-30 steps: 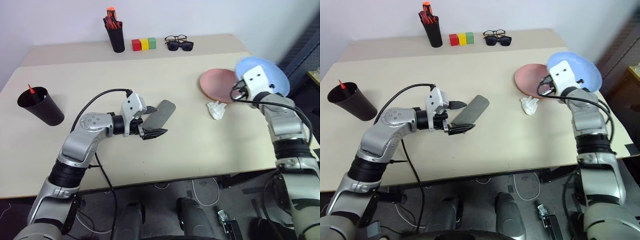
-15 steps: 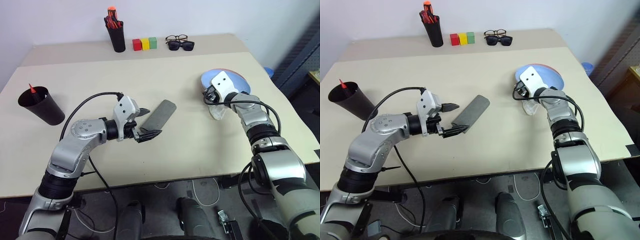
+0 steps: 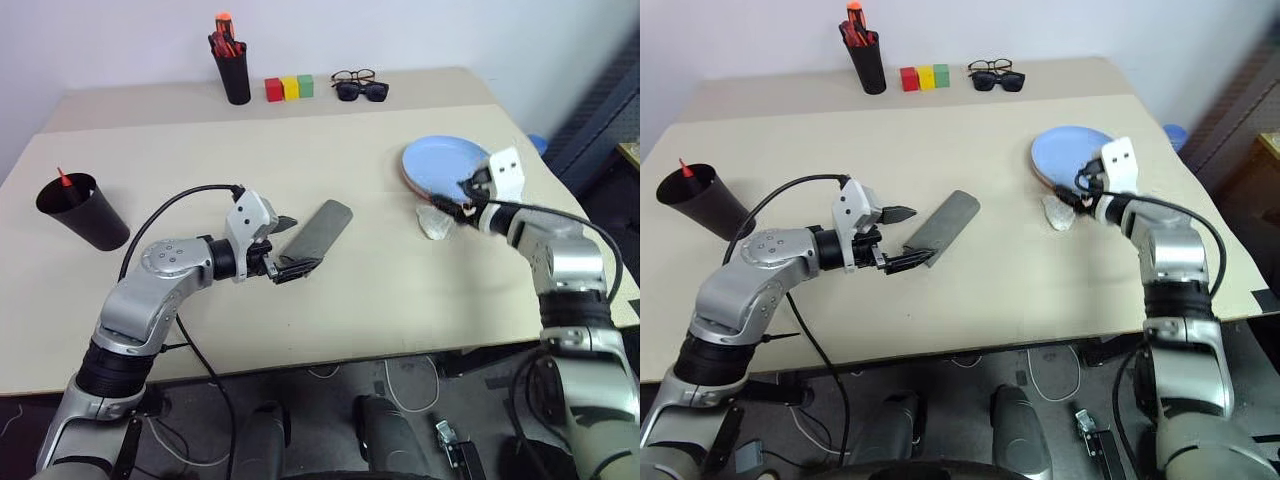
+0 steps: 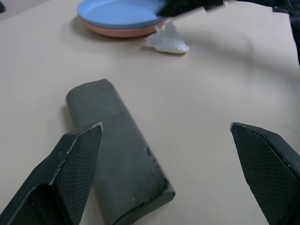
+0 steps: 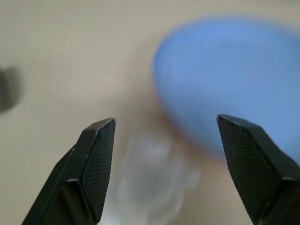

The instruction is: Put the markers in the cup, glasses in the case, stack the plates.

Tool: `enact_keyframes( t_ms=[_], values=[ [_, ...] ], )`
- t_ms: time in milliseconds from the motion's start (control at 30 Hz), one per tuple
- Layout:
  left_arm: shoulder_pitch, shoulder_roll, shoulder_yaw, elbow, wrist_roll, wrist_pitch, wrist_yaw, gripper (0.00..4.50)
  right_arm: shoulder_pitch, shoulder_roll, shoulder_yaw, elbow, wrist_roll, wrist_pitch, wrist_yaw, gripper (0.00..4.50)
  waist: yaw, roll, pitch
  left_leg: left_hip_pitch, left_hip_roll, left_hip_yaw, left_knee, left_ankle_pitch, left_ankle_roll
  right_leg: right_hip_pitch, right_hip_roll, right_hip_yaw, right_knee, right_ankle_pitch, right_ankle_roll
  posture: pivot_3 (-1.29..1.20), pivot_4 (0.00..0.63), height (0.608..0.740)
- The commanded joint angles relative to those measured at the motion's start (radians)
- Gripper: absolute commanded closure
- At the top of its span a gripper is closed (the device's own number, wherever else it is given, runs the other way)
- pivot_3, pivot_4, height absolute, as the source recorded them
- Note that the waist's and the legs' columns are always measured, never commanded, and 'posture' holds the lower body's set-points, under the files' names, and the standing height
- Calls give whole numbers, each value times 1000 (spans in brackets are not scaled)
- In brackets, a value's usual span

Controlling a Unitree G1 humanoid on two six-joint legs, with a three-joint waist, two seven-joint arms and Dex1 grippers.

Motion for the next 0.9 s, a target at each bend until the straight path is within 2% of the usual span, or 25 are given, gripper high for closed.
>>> enact_keyframes(
  t_ms=[33, 367, 467, 633, 800, 900],
  values=[
    [-23, 1, 8, -2, -7, -23, -12, 0, 18, 12, -32, -92, 68, 89, -4, 1005, -3, 0, 0, 1, 0, 0, 1, 0, 0, 0, 0, 0, 1, 0, 0, 0, 150, 740],
    [-6, 22, 27, -31, -17, -2, -12, 0, -16, 81, 6, 81, 68, 27, 0, 1005, -1, 0, 0, 1, 0, 0, 2, 2, 2, 0, 0, 0, 5, 0, -2, 0, 150, 740],
    [5, 28, 32, -48, -24, 7, -4, 0, -34, 85, 27, 151, 30, -29, -12, 1821, -1, 0, 0, 1, 0, 0, 2, 2, 2, 0, 0, 0, 5, 0, -2, 0, 150, 740],
    [15, 32, 37, -65, -34, 21, 9, 0, -43, 82, 37, 177, 5, -75, -25, 4410, 0, 0, 0, 1, 0, 0, 2, 2, 2, 0, 0, 0, 5, 0, -2, 0, 150, 740],
    [19, 27, 34, -69, -37, 24, 19, 0, -19, 61, 34, 109, -15, -108, -46, 4467, 2, 0, 0, 1, 0, 0, 2, 2, 2, 0, 0, 0, 5, 0, -2, 0, 150, 740],
    [18, 21, 31, -63, -37, 21, 22, 0, -17, 65, -10, 26, 35, -122, -32, 4467, 3, 0, 0, 1, 0, 0, 2, 2, 2, 0, 0, 0, 5, 0, -2, 0, 150, 740]
  ],
)
